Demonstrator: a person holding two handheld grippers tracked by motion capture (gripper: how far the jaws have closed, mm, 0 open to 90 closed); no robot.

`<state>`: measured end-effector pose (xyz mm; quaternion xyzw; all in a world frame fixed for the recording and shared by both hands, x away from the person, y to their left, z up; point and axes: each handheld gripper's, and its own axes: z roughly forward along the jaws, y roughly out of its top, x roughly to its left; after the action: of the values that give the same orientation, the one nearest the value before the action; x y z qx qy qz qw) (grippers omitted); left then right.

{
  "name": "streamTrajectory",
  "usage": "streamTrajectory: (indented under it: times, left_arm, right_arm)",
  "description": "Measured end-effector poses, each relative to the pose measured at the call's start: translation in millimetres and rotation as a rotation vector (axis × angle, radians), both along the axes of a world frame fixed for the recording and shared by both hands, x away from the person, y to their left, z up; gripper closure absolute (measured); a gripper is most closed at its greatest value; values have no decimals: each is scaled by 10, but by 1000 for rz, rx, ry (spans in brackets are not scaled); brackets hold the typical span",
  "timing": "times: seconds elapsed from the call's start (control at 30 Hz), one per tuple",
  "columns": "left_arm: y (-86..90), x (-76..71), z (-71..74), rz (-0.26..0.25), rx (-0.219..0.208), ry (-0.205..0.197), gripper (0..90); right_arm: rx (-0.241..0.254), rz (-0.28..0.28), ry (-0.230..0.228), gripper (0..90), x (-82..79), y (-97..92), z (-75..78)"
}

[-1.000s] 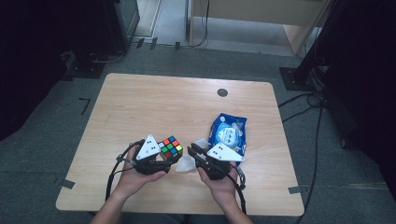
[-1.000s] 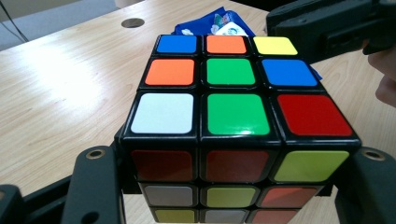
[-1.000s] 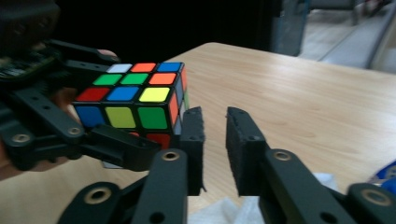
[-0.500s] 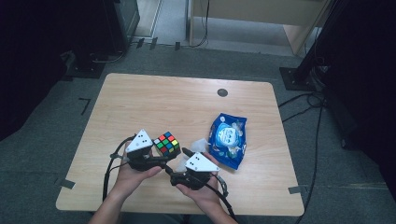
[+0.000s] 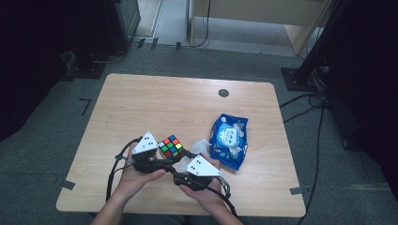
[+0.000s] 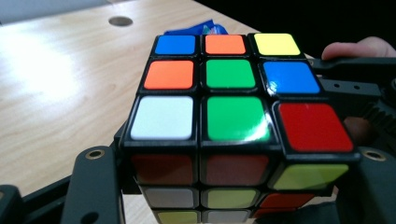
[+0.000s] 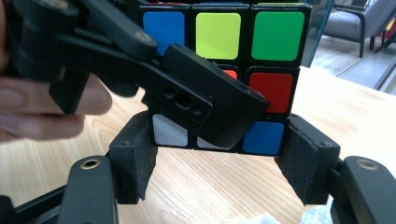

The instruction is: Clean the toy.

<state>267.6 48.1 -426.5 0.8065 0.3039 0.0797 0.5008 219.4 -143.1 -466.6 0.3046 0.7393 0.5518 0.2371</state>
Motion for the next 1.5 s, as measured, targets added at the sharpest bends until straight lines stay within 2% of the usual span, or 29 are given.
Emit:
streamTrajectory:
  times: [0.07,0.1,0.13,0.2,0.23,0.27,0.3,0.33,0.43,0.5,0.57,0.63,0.67,0.7,0.73,0.8,0.83,0.87,0.93,0.97,1.0,1.03,1.07,1.13,1.17,1.27,1.37,1.5]
  left_arm:
    - [5,9,11,-10,9,12,335]
    - [12,17,24,-23,18,28,331]
    - [12,17,24,-23,18,28,328]
    - [17,23,34,-37,17,40,325]
    - [17,23,38,-43,20,45,323]
    - [16,24,44,-49,29,47,323]
    - [14,28,47,-59,38,55,325]
    - [14,28,47,-59,38,55,329]
    - [13,31,37,-69,46,59,333]
    - [11,16,38,-65,60,35,334]
    - [14,7,43,-58,65,13,338]
    - [57,19,58,-39,25,10,339]
    - [86,29,66,-31,-1,18,339]
    - [132,40,75,-28,-30,13,339]
    - [132,40,75,-28,-30,13,339]
    - [147,41,73,-37,-35,9,339]
    - [141,43,64,-41,-34,10,339]
    - [141,43,64,-41,-34,10,339]
    - [131,55,52,-32,-37,21,339]
    - [115,66,37,-67,-38,27,340]
    - [115,66,37,-67,-38,27,340]
    - [107,75,29,-102,-36,35,340]
    - [96,77,21,-119,-36,43,340]
    - [98,64,26,-106,-30,19,341]
    - [101,57,31,-95,-29,7,340]
    - [126,46,29,-101,-27,-2,340]
    - [122,25,19,-103,17,-22,339]
    - [101,21,-2,-113,43,-25,339]
  right_arm:
    - [-41,12,-33,339,-1,-7,-3]
    - [-104,20,-85,340,-18,-8,-2]
    - [-104,20,-85,340,-18,-8,-2]
    - [-164,33,-133,340,-38,-9,3]
    - [-224,51,-183,340,-50,-16,10]
    - [-224,51,-183,340,-50,-16,10]
    - [-289,62,-232,340,-68,-9,8]
    - [-289,62,-232,340,-68,-9,8]
    - [-355,69,-274,338,-75,-6,0]
    - [-353,74,-272,336,-68,-9,-4]
    - [-335,78,-239,328,-45,-14,-11]
    - [-318,61,-190,331,0,-38,-30]
    - [-305,38,-160,365,23,-57,-50]
    - [-249,-5,-84,436,82,-120,-93]
    - [-249,-5,-84,436,82,-120,-93]
    - [-157,-15,3,560,149,-205,-105]
    - [-57,-35,76,667,195,-278,-90]
    - [-57,-35,76,667,195,-278,-90]
    - [38,-23,138,749,232,-333,-65]
    - [100,-1,175,792,237,-350,-33]
    - [100,-1,175,792,237,-350,-33]
    - [123,32,184,827,227,-340,-3]
    - [123,32,184,827,227,-340,-3]
    - [111,32,186,843,217,-319,13]
    - [135,42,197,862,215,-319,23]
    - [145,49,208,863,218,-319,37]
    - [121,42,197,864,207,-290,37]
    - [131,35,189,864,211,-306,46]
